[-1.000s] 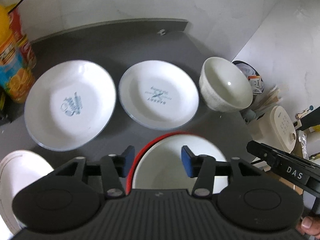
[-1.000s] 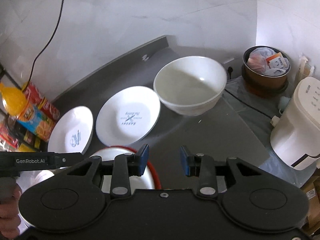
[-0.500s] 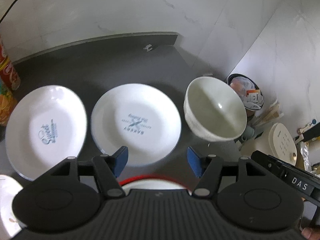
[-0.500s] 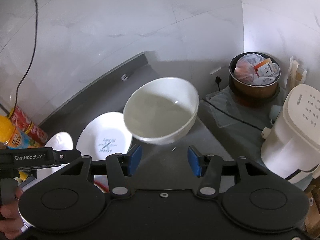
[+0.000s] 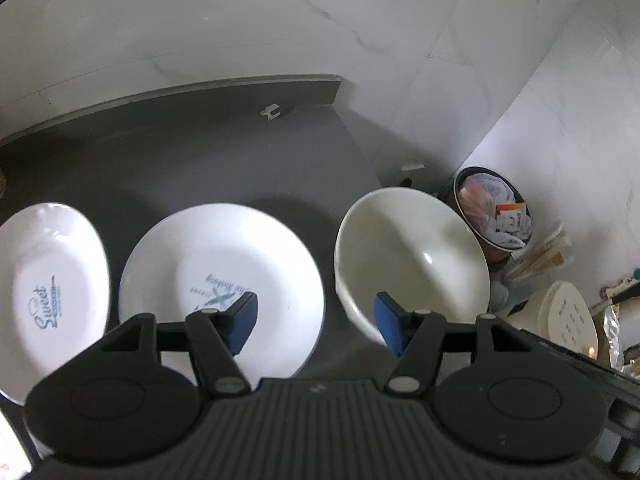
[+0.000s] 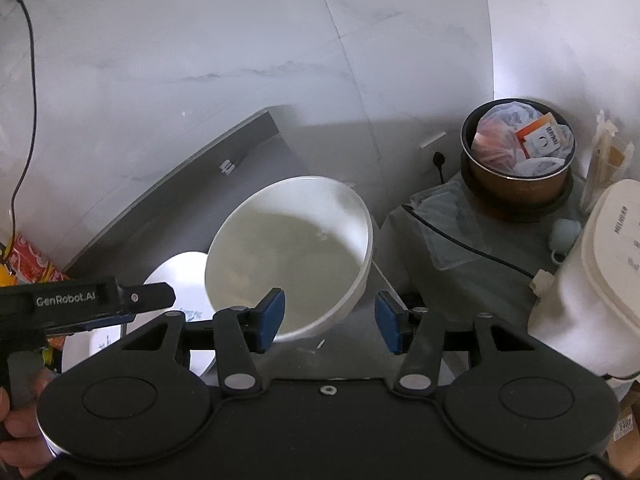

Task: Organize plates and bowls
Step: 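Close both grippers on the rim of the smaller white bowl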

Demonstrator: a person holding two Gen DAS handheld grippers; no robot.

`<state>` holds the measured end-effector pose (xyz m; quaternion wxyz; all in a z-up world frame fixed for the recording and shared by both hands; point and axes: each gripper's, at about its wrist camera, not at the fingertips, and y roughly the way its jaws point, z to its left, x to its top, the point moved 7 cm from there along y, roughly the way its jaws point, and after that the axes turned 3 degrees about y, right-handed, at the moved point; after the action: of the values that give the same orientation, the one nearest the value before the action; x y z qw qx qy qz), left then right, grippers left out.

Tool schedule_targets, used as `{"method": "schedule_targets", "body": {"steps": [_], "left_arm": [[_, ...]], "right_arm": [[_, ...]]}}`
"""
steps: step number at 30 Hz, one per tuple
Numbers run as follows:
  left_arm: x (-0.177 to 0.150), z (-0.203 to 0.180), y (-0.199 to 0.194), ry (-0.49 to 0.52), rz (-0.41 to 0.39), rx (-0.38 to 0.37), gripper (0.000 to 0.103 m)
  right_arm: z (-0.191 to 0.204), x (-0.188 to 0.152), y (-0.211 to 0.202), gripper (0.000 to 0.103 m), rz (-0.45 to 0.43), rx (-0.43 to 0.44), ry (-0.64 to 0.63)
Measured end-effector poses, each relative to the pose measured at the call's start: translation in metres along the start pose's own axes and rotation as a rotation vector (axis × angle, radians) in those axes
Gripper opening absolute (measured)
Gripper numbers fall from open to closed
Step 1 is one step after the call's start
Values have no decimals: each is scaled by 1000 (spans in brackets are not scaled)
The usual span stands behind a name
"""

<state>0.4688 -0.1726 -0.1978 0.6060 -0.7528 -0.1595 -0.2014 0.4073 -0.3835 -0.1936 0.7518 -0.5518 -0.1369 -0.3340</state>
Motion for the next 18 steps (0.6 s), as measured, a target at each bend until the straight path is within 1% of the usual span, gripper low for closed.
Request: {"method": "schedule_targets", "body": {"steps": [3, 4, 5, 11, 16, 18], "left_arm": [[5, -5, 10, -2, 7, -1, 59], [5, -6, 13, -1, 10, -2, 58], [6, -7, 16, -2, 14, -2, 56], [9, -13, 40, -15, 47, -4, 45], [9, -19, 58, -17, 64, -16, 39], [8, -19, 65, -23, 77, -11, 33]], "right_arm": [[-4, 4, 9, 49, 8, 10, 9], [-7, 6, 13, 48, 13, 7, 14], [-8, 7, 15, 45, 18, 6, 18], [-17, 10, 32, 39, 35, 7, 35], [-22, 8, 43, 34, 60, -3, 53], [-23, 7, 47, 33, 70, -2, 56]]}}
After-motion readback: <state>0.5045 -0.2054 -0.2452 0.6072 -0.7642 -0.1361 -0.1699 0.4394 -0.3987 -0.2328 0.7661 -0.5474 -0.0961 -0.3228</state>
